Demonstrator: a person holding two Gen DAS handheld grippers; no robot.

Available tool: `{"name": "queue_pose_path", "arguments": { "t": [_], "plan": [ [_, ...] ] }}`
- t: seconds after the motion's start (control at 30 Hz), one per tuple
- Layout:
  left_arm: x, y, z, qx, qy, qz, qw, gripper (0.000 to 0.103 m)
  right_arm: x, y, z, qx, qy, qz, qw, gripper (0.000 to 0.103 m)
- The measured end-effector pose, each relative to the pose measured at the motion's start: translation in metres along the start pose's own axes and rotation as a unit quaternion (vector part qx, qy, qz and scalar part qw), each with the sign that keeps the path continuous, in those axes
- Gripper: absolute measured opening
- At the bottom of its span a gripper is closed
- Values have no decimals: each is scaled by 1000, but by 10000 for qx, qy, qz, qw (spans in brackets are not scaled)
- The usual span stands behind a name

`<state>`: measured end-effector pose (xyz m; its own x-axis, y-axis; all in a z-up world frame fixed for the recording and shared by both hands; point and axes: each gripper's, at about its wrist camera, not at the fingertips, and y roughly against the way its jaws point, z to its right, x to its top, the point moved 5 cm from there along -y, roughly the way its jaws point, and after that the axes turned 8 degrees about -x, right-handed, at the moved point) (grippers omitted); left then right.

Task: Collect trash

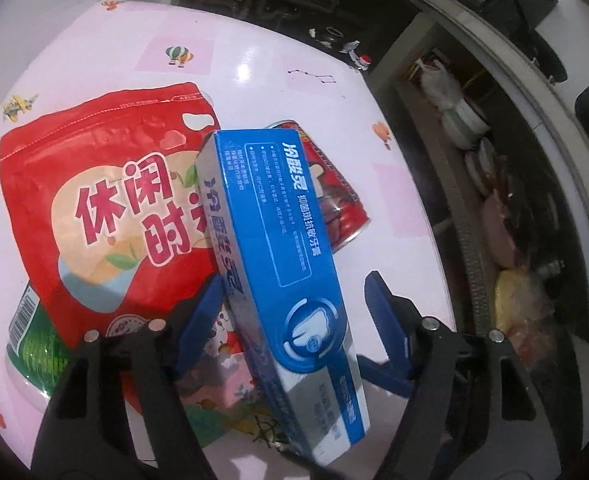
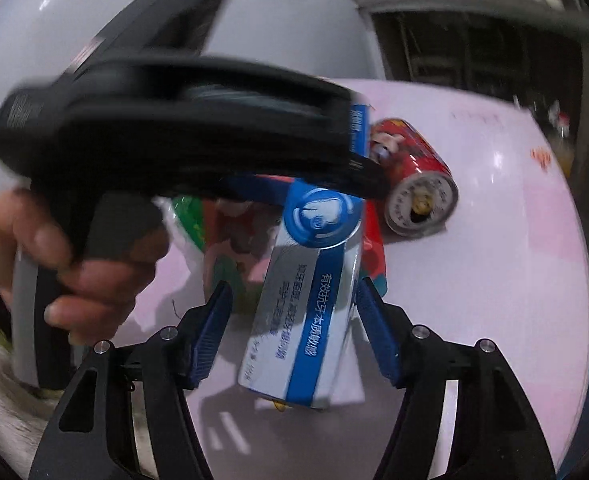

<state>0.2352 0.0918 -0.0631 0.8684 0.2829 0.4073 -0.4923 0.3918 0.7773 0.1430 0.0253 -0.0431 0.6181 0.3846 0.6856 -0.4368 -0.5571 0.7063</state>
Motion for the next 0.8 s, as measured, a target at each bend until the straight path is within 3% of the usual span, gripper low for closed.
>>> {"name": "queue_pose_path", "arguments": {
  "t": [0.13, 0.27, 0.4, 0.6, 0.8],
  "plan": [
    [-1, -1, -4, 213, 22, -3, 9998, 54, -5, 11, -20, -165, 471, 169, 9986, 64],
    [-2, 3, -7, 205, 73, 66, 9997, 53, -10, 27, -31, -292, 728, 317, 9964, 64],
    [-6, 11, -7, 66, 86, 166, 9998, 52, -17, 46, -26, -320, 585, 392, 9970, 64],
    [-9, 44, -7, -417, 90, 532, 9977, 49, -24, 89, 19, 83, -502, 670, 9965, 64],
    [-15, 97, -16, -831, 23, 1024, 9913, 49, -32, 100, 65, 555, -1808, 686, 9796, 64]
  ]
}}
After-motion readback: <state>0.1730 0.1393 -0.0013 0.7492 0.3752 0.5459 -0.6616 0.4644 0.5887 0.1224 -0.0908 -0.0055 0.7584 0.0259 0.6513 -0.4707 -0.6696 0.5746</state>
